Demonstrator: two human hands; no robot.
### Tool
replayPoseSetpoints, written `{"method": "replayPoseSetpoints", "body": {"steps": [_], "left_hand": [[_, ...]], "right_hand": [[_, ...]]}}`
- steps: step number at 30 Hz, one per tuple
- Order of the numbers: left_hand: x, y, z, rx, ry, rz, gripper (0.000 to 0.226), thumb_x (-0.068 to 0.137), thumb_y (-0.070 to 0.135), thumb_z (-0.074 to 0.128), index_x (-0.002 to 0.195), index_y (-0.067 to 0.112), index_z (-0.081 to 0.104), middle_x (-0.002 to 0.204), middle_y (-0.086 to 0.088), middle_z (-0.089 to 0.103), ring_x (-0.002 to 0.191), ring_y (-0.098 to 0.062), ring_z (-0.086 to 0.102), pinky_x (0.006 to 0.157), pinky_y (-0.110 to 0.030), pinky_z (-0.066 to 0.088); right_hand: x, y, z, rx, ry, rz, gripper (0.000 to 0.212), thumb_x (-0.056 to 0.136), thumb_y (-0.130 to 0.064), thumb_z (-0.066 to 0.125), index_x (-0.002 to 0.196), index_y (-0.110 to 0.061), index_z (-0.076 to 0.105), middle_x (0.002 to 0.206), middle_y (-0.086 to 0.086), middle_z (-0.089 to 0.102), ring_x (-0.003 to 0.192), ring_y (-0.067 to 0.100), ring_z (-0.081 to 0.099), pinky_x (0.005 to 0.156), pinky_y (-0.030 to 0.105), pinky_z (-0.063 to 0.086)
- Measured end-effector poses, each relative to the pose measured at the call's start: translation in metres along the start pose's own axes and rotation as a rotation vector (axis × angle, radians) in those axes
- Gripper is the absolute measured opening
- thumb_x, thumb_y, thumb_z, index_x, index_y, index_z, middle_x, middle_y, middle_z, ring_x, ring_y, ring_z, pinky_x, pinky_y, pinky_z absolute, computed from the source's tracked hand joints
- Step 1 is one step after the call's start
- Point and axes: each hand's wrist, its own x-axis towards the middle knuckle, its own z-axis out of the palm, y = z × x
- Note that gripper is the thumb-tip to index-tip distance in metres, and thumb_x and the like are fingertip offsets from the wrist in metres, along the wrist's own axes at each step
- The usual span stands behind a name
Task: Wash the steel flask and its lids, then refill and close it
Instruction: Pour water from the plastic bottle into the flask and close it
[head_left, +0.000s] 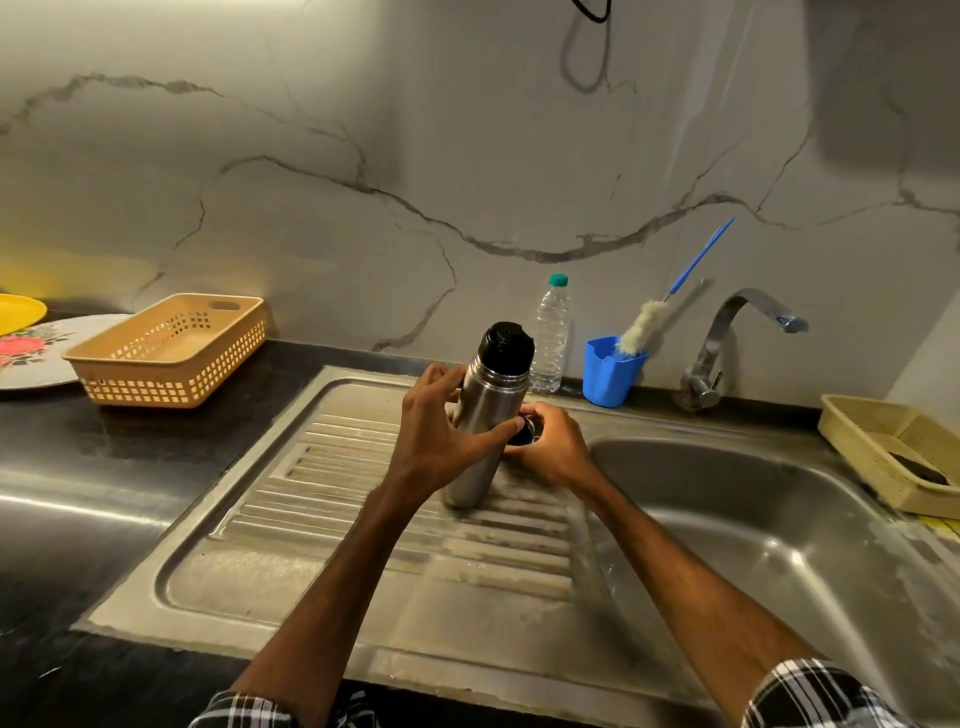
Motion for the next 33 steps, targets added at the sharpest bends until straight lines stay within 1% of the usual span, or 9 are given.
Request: {"method": "replayPoseSetpoints", "body": {"steps": [4, 7, 10, 15, 21, 24, 26, 29, 33], "left_hand": [[-0.001, 0.001, 0.002, -0.032, -0.016, -0.004, 0.062, 0.066, 0.054, 0.088, 0.114, 0.023, 0.065, 0.097, 0.011, 0.052, 0.095, 0.005, 0.052, 0.066, -0.006, 0.048], [-0.001, 0.003, 0.004, -0.031, -0.023, 0.018, 0.065, 0.066, 0.059, 0.087, 0.116, 0.024, 0.065, 0.095, 0.013, 0.051, 0.094, 0.003, 0.052, 0.066, -0.011, 0.051], [-0.002, 0.003, 0.006, -0.026, -0.023, 0.026, 0.069, 0.066, 0.067, 0.08, 0.117, 0.023, 0.066, 0.097, 0.009, 0.054, 0.093, 0.001, 0.053, 0.07, -0.017, 0.054], [-0.002, 0.003, 0.007, -0.028, -0.027, 0.011, 0.071, 0.065, 0.069, 0.079, 0.119, 0.024, 0.066, 0.097, 0.007, 0.056, 0.091, -0.003, 0.054, 0.07, -0.027, 0.058], [-0.003, 0.005, 0.007, -0.064, -0.063, 0.018, 0.071, 0.065, 0.061, 0.086, 0.121, 0.023, 0.067, 0.098, 0.007, 0.056, 0.094, -0.008, 0.055, 0.07, -0.039, 0.061], [-0.004, 0.004, 0.009, -0.069, -0.097, 0.033, 0.07, 0.066, 0.059, 0.088, 0.123, 0.023, 0.067, 0.1, 0.008, 0.056, 0.094, -0.009, 0.055, 0.073, -0.041, 0.061], [-0.004, 0.003, 0.01, -0.063, -0.113, 0.035, 0.072, 0.066, 0.062, 0.086, 0.123, 0.022, 0.067, 0.1, 0.008, 0.056, 0.094, -0.009, 0.055, 0.073, -0.041, 0.061], [-0.004, 0.004, 0.01, -0.072, -0.123, 0.032, 0.069, 0.067, 0.063, 0.086, 0.12, 0.023, 0.067, 0.1, 0.009, 0.056, 0.094, -0.009, 0.056, 0.074, -0.041, 0.062], [-0.005, 0.005, 0.008, -0.078, -0.115, 0.024, 0.066, 0.066, 0.062, 0.085, 0.117, 0.025, 0.068, 0.1, 0.012, 0.054, 0.096, -0.009, 0.057, 0.078, -0.041, 0.062]], "right_hand": [[-0.005, -0.005, -0.035, 0.12, 0.088, -0.062, 0.07, 0.065, -0.019, 0.092, 0.127, -0.02, 0.059, 0.116, -0.005, 0.061, 0.118, 0.018, 0.055, 0.091, 0.028, 0.048], [-0.014, -0.02, -0.074, 0.148, 0.083, -0.109, 0.074, 0.065, -0.021, 0.093, 0.13, -0.018, 0.059, 0.122, -0.003, 0.063, 0.117, 0.017, 0.058, 0.084, 0.018, 0.047], [-0.034, -0.049, -0.111, 0.147, 0.087, -0.161, 0.082, 0.06, -0.026, 0.094, 0.131, -0.02, 0.054, 0.121, -0.006, 0.062, 0.107, 0.011, 0.063, 0.078, 0.017, 0.054], [-0.062, -0.096, -0.141, 0.09, 0.012, -0.374, 0.058, 0.067, -0.025, 0.092, 0.118, -0.021, 0.065, 0.11, -0.002, 0.073, 0.1, 0.014, 0.071, 0.085, 0.03, 0.059], [-0.07, -0.14, -0.13, -0.269, 0.017, -0.555, 0.06, 0.066, -0.039, 0.091, 0.12, -0.036, 0.066, 0.11, -0.015, 0.068, 0.103, 0.002, 0.063, 0.078, 0.022, 0.056], [-0.065, -0.141, -0.119, -0.433, -0.035, -0.577, 0.06, 0.065, -0.036, 0.091, 0.12, -0.034, 0.067, 0.11, -0.015, 0.067, 0.1, 0.003, 0.061, 0.073, 0.014, 0.049], [-0.067, -0.136, -0.11, -0.469, -0.058, -0.559, 0.059, 0.067, -0.038, 0.09, 0.121, -0.031, 0.067, 0.111, -0.011, 0.068, 0.099, 0.004, 0.061, 0.078, 0.014, 0.053], [-0.07, -0.129, -0.096, -0.464, 0.061, -0.529, 0.056, 0.069, -0.051, 0.086, 0.115, -0.024, 0.068, 0.105, -0.007, 0.07, 0.092, 0.006, 0.062, 0.082, 0.02, 0.054], [-0.07, -0.129, -0.085, -0.601, 0.208, -0.464, 0.054, 0.072, -0.071, 0.073, 0.096, -0.024, 0.063, 0.085, -0.009, 0.062, 0.07, 0.002, 0.052, 0.064, 0.011, 0.037]]}}
